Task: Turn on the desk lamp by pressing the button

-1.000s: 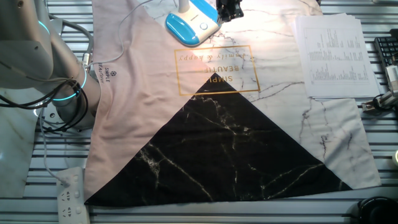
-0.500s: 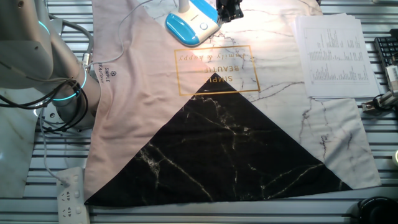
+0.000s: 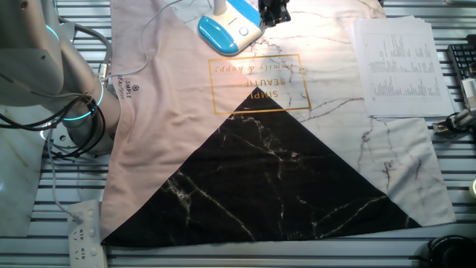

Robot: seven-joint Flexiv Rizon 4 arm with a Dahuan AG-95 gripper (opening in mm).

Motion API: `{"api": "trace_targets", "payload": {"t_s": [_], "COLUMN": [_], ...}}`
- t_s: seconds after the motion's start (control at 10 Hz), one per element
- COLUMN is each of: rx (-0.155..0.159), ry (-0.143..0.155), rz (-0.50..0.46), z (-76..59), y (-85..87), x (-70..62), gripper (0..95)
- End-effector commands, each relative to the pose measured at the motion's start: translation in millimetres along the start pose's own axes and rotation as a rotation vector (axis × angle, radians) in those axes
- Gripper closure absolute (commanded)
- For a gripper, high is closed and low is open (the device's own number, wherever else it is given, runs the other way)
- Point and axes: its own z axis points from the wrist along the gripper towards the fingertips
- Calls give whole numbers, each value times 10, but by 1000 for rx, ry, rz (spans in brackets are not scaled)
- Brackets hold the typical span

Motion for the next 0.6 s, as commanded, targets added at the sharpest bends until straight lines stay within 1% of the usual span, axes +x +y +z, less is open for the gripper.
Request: {"api": "trace_targets", "payload": {"t_s": [0.1,0.6], "rx": [0,0], "ry": [1,1], "rz": [11,43], "z": [-2,-1], "y": [-3,-4], "x": [1,3], "gripper": [950,950]}}
